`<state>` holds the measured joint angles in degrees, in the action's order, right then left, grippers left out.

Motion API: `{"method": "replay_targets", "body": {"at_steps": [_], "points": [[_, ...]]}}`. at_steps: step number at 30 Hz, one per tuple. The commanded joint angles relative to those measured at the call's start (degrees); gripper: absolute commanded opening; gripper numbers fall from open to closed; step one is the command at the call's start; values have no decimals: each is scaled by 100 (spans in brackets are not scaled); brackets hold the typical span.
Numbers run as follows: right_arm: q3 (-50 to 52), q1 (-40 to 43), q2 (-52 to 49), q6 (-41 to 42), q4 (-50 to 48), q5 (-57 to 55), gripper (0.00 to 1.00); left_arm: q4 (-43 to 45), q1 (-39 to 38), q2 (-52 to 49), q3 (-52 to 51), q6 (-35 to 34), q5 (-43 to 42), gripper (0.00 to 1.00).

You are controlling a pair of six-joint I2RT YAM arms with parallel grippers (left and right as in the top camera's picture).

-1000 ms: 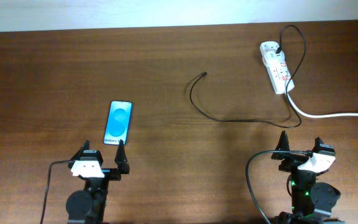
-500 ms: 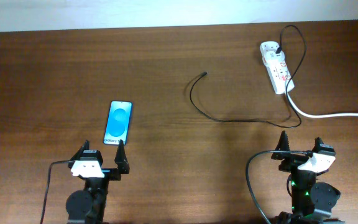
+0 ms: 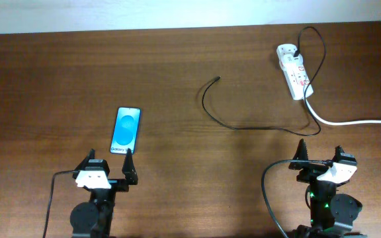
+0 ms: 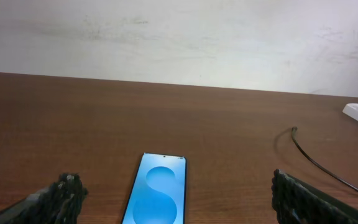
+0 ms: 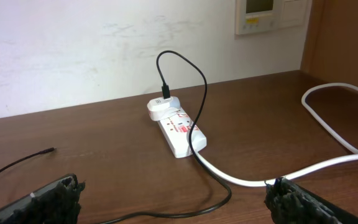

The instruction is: Plug charger to phone and switch on socket

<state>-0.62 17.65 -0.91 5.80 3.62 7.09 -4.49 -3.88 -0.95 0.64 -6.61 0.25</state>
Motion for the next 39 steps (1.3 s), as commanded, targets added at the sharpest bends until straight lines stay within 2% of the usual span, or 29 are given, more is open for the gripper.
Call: {"method": "replay_targets", "body": {"at_steps": [1,19,21,23,27,29,35,39], "points": [[31,0,39,-2,35,-26,98,-33,31,61,-13,94,-7,99],[31,0,39,0,35,-26,98,-33,28,61,-11,92,-11,99],[31,-2,39,0,35,-26,98,-52,28,61,33,94,-284,99],[31,-2,39,0,35,-26,98,-393,28,61,280,96,-522,99],[31,0,39,0,35,-26,98,-1460,28,59,909,94,-546,99],[31,0,39,0,35,-26,98,-1725,28,59,1231,94,-544,99],[31,0,39,-2,35,-26,98,-1971,28,-24,1963,94,-544,99],[31,0,39,0,35,-26,98,-2225,28,-518,2684,94,-544,99]]}}
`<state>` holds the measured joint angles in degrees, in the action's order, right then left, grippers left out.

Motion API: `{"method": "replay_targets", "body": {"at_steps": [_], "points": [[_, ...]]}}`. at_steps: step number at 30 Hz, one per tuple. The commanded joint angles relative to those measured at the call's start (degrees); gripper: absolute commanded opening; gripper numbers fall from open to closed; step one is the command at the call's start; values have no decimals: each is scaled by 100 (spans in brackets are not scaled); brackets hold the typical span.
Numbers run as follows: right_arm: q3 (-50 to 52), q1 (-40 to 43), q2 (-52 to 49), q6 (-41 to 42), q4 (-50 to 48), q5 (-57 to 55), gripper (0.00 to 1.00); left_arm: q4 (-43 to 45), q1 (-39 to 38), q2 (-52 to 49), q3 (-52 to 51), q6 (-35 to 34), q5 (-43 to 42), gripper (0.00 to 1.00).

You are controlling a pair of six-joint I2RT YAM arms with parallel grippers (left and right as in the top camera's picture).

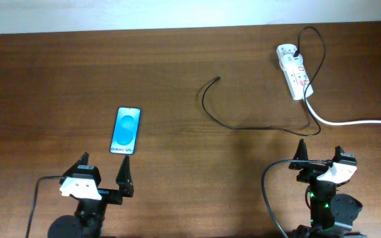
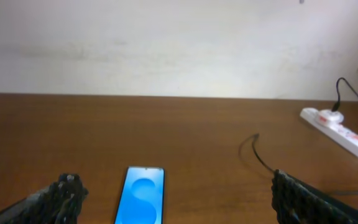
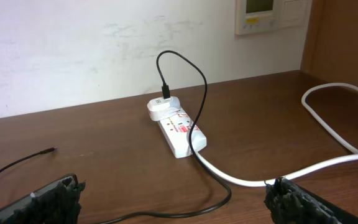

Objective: Plug charger to phone and switch on socket
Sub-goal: 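Lower the left gripper over the blue phone and grasp its top edge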

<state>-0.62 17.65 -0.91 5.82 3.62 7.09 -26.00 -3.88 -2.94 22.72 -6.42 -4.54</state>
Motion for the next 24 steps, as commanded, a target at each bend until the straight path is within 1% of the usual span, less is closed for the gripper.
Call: {"method": "replay_targets", "body": {"at_steps": [1,4,9,13,17,20,24], "points": [[31,0,39,-2,35,-26,98,-131,28,-455,627,79,-63,99],[31,0,39,-2,35,-26,98,-356,28,-981,1134,249,-66,99],[31,0,39,-2,35,-26,98,-848,28,-2203,2218,404,-66,99],[31,0,39,-4,35,-26,98,-1585,28,-3314,3373,1078,-61,99],[31,0,39,-2,35,-26,98,-2509,31,-4610,4581,1128,-22,99],[31,0,39,-2,35,-26,98,-2771,28,-5180,4872,1126,-26,99],[31,0,39,-2,35,-28,98,-2986,28,-5685,4868,1126,-22,99]]}}
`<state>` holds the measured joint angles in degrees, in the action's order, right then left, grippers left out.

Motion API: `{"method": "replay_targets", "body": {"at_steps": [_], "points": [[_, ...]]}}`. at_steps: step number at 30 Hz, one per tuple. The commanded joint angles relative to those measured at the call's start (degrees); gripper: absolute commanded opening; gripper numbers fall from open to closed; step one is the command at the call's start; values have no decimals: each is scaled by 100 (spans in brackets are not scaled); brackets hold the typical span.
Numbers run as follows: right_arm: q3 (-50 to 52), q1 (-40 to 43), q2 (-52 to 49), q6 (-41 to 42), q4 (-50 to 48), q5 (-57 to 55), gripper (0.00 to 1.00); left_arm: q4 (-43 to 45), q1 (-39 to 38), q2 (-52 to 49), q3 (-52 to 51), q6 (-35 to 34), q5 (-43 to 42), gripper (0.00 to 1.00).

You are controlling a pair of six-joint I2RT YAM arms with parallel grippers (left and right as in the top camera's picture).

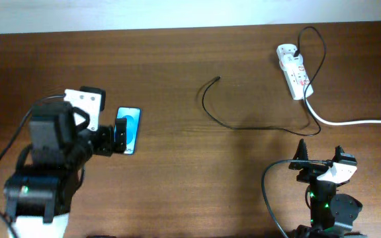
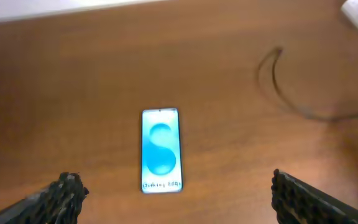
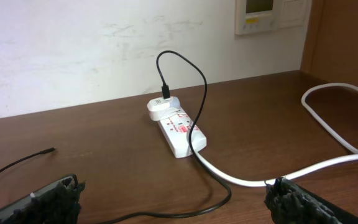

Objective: Plug charger to phone and switch on socket
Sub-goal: 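Lower the left gripper over the blue phone and grasp its top edge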

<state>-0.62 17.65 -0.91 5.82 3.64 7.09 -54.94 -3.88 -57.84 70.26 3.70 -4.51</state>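
A phone (image 1: pixel 129 125) with a lit blue screen (image 2: pixel 161 149) lies flat on the brown table at the left. My left gripper (image 1: pixel 114 139) hangs open above its near end, looking down on it, fingers (image 2: pixel 64 198) wide apart and empty. The black charger cable (image 1: pixel 243 125) has its free plug (image 1: pixel 217 78) at mid-table and runs to an adapter (image 3: pixel 162 106) in the white power strip (image 1: pixel 295 73) at the far right. Low at the table's front right, my right gripper (image 1: pixel 319 153) is open and empty.
A thick white mains lead (image 1: pixel 352 121) runs from the power strip off the right edge of the table (image 1: pixel 177 172). In the right wrist view the black cable (image 3: pixel 216 200) loops on the wood just ahead of the fingers (image 3: pixel 296 200). A wall panel (image 3: pixel 271 15) hangs behind.
My left arm has risen and come forward, from low at the table's front edge to above the phone, its camera now looking down on the screen. The right arm has not moved.
At first my left gripper sat open and low just behind the phone. Then it was further back and to the left, still low. Now it is raised over the phone. Phone, cable, power strip and right gripper have stayed where they were.
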Motion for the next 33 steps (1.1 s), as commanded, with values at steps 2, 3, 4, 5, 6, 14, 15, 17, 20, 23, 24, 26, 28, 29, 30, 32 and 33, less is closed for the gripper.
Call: {"method": "replay_targets", "body": {"at_steps": [2,3,4,5,6,14,15,17,20,23,24,26,28,29,30,32,33], "points": [[31,0,39,-2,33,-26,98,-125,31,-494,114,114,-22,99],[31,0,39,-2,33,-26,98,-129,31,-664,114,114,-24,99],[31,0,39,-2,33,-26,98,-138,31,-763,114,114,-24,99],[31,0,39,-2,33,-28,98,-164,28,-922,114,114,-24,99],[31,0,39,-4,33,-28,98,-229,28,-1080,114,111,-26,99],[31,0,39,-2,33,-26,98,-389,28,-1683,109,-173,-24,99],[31,-2,39,-2,33,-26,98,-391,28,-1755,109,-173,-24,99],[31,-2,39,-2,33,-26,98,-389,28,-1941,109,-223,-26,99],[31,0,39,-2,33,-26,98,-409,28,-2240,109,-560,-26,99],[31,0,39,-4,33,-28,98,-264,24,-2667,107,-881,-22,99],[31,0,39,-2,33,-26,98,-184,26,-2811,107,-881,-22,99],[31,0,39,-2,33,-26,98,55,31,-3036,109,-815,-24,99],[31,0,39,-2,33,-26,98,278,31,-3136,109,-579,-24,99],[31,0,39,-2,33,-26,98,393,26,-3165,107,-323,-24,99],[31,0,39,-2,33,-26,99,487,7,-3169,109,-2,-22,99],[31,0,39,-4,33,-26,98,579,-35,-3174,109,527,-17,99],[31,0,39,-2,33,-26,98,625,-35,-3185,109,629,79,99]]}}
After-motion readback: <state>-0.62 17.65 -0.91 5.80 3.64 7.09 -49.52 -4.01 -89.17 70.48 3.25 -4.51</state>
